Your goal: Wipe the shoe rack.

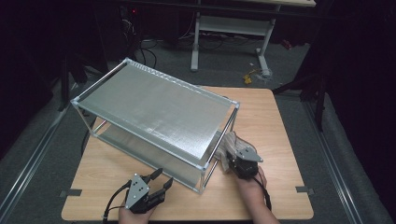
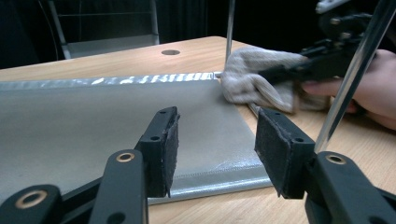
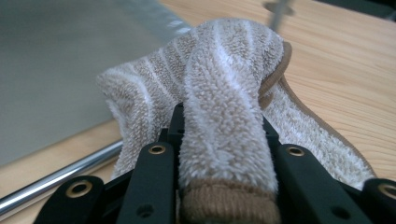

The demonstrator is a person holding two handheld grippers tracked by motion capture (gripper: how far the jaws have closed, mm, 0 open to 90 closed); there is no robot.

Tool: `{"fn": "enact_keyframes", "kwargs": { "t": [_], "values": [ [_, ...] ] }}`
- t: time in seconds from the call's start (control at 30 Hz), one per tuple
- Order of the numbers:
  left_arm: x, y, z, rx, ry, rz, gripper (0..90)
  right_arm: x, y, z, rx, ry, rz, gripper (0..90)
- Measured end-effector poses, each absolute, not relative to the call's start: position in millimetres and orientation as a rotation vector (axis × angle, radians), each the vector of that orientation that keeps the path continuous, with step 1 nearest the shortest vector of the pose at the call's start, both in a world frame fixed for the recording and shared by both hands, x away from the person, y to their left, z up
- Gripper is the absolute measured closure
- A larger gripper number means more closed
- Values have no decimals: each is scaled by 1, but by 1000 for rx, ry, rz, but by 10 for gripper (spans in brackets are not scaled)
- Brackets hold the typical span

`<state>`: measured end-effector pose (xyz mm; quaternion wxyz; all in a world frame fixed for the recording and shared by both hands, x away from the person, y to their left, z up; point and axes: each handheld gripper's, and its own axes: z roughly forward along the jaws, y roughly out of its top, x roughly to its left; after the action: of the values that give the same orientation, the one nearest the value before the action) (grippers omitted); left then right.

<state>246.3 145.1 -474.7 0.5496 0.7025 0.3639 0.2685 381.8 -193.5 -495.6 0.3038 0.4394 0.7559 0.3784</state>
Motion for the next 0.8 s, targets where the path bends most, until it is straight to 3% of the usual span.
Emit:
{"fn": "enact_keyframes", "kwargs": {
  "t": [0.33, 0.8],
  "values": [
    [246, 142, -476, 1675, 851, 626, 491, 392, -198, -495, 1195, 2022, 1028, 684],
    [246, 137, -476, 1681, 838, 614, 488, 322, -178, -496, 1085, 2182, 1193, 669]
  ]
}}
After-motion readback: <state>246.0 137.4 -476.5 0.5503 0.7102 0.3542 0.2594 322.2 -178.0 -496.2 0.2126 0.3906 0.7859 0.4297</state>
